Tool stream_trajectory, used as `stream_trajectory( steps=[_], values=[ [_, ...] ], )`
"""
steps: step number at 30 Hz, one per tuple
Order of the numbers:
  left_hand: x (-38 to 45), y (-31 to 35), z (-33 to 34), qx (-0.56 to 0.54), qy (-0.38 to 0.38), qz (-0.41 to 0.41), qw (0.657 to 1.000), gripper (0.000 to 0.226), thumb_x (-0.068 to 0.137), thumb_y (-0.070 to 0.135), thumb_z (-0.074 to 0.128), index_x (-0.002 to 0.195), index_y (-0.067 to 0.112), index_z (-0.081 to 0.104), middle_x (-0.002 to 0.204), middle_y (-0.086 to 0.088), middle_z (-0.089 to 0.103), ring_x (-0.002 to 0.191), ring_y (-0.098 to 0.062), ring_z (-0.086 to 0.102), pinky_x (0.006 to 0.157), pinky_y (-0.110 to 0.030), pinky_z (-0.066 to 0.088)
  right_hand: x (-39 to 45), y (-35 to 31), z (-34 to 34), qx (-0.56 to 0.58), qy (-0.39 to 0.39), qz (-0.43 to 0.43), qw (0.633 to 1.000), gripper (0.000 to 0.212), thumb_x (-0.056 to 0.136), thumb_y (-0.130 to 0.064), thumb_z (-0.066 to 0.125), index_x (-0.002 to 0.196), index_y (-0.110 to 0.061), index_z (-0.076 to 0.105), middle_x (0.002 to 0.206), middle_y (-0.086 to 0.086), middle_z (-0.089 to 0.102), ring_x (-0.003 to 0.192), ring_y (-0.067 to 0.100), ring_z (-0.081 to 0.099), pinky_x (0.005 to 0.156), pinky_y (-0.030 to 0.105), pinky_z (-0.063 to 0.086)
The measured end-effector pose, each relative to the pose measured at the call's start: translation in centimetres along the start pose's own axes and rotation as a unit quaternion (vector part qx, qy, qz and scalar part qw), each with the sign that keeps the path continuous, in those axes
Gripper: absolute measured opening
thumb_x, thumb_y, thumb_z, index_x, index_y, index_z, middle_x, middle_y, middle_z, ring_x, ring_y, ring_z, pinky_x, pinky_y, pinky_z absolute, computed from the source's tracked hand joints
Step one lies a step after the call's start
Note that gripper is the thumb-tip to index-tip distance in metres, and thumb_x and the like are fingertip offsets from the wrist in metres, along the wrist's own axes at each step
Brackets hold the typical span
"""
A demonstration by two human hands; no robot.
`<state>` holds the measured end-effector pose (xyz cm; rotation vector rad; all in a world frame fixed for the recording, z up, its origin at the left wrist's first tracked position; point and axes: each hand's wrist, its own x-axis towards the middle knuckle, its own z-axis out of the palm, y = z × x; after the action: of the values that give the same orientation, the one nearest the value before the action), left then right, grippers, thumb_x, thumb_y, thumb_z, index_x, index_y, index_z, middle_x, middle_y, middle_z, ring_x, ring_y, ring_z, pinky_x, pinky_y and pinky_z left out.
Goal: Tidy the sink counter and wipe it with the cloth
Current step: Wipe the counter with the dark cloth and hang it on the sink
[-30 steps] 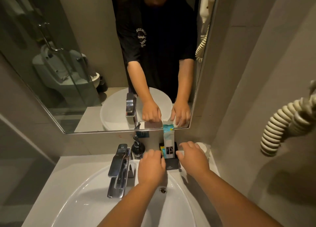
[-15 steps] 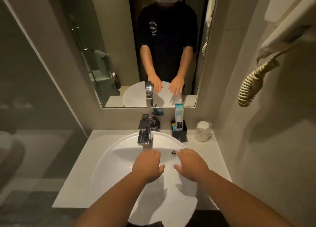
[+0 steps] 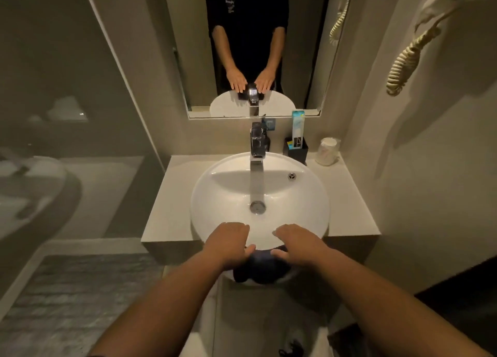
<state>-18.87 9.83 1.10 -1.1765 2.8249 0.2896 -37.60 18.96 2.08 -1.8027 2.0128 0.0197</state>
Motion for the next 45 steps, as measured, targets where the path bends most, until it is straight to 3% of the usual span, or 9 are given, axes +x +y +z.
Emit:
stream_trajectory(
  steps=[5,11,17,21,24,27,30,37,45],
  values=[
    [-3.1,0.2,1.9,-0.009,-0.029,0.053,0.998,0.041,0.084,0.057,0.052,0.107,0.022,0.054,0.110,-0.003,0.064,0.095,-0.020,0.057,0.091,-0.037,0.046,-1.5,-1.5,2.5,-0.022,-0.042,-0.029,0.998,0.053,0.074,-0.058,0.063,0.119,-0.032,0.054,0.118,-0.001,0.063,0.102,0.016,0.056,0.097,0.035,0.043],
    [-1.7,1.4,2.6,0.014,-0.059,0.093,0.994,0.052,0.078,0.051,0.067,0.115,0.019,0.051,0.114,-0.004,0.059,0.100,-0.023,0.056,0.092,-0.038,0.045,-0.9,-0.9,4.4,-0.031,-0.003,-0.038,0.999,0.041,0.079,-0.044,0.065,0.118,-0.034,0.055,0.117,-0.004,0.065,0.105,0.017,0.057,0.103,0.040,0.037],
    [-1.9,2.7,3.4,0.005,-0.044,0.070,0.997,0.018,0.086,0.029,0.063,0.102,0.022,0.059,0.098,-0.003,0.065,0.084,-0.021,0.062,0.080,-0.040,0.055,-2.5,-0.9,4.6,0.009,0.100,-0.047,0.994,0.020,0.087,-0.032,0.063,0.106,-0.030,0.067,0.101,-0.004,0.072,0.090,0.014,0.063,0.094,0.035,0.050],
    [-4.7,3.2,-0.5,-0.107,-0.080,0.030,0.991,0.013,0.088,0.022,0.058,0.100,0.019,0.058,0.094,-0.004,0.064,0.084,-0.021,0.060,0.078,-0.036,0.052,-4.5,-2.2,0.7,0.087,0.033,-0.043,0.995,0.034,0.088,-0.024,0.064,0.121,-0.025,0.058,0.114,0.001,0.068,0.100,0.017,0.062,0.089,0.027,0.047],
    [-7.1,2.6,-3.7,-0.307,-0.191,-0.030,0.932,0.018,0.085,0.020,0.059,0.102,0.017,0.061,0.093,-0.003,0.065,0.088,-0.021,0.063,0.076,-0.031,0.047,-5.0,-4.0,-3.8,0.160,-0.005,-0.060,0.985,0.038,0.084,-0.027,0.069,0.117,-0.028,0.052,0.113,0.001,0.064,0.098,0.017,0.061,0.080,0.025,0.052],
    [-9.1,1.6,-5.0,-0.554,-0.209,-0.063,0.803,0.030,0.085,0.017,0.062,0.115,0.011,0.061,0.110,-0.011,0.069,0.103,-0.027,0.066,0.086,-0.035,0.053,-4.1,-6.5,-7.3,0.269,-0.031,-0.076,0.960,0.033,0.080,-0.025,0.074,0.106,-0.026,0.054,0.113,0.002,0.065,0.100,0.022,0.062,0.079,0.029,0.056],
    [-9.8,0.3,-4.8,-0.705,-0.161,-0.071,0.687,0.046,0.086,0.028,0.066,0.126,0.008,0.055,0.121,-0.017,0.066,0.113,-0.034,0.062,0.097,-0.044,0.050,-1.8,-8.8,-9.4,0.320,-0.049,-0.101,0.941,0.034,0.078,-0.022,0.077,0.105,-0.020,0.057,0.109,0.007,0.068,0.098,0.025,0.065,0.083,0.035,0.058],
    [-6.2,-6.9,-4.4,-0.831,-0.015,-0.116,0.543,0.039,0.084,0.016,0.063,0.120,0.001,0.057,0.105,-0.019,0.070,0.096,-0.030,0.067,0.082,-0.040,0.055,8.6,-14.3,-9.9,0.341,0.008,-0.146,0.929,0.022,0.079,-0.023,0.076,0.098,-0.022,0.066,0.107,0.003,0.068,0.105,0.017,0.063,0.093,0.031,0.049],
    [3.9,-18.4,-4.7,-0.830,-0.033,-0.141,0.539,0.051,0.080,0.019,0.069,0.125,0.001,0.057,0.115,-0.024,0.065,0.106,-0.036,0.060,0.100,-0.051,0.044,22.4,-16.3,-9.8,0.375,0.082,-0.053,0.922,0.029,0.085,-0.036,0.066,0.107,-0.019,0.067,0.110,-0.003,0.068,0.096,0.019,0.065,0.085,0.036,0.051]
  ],
)
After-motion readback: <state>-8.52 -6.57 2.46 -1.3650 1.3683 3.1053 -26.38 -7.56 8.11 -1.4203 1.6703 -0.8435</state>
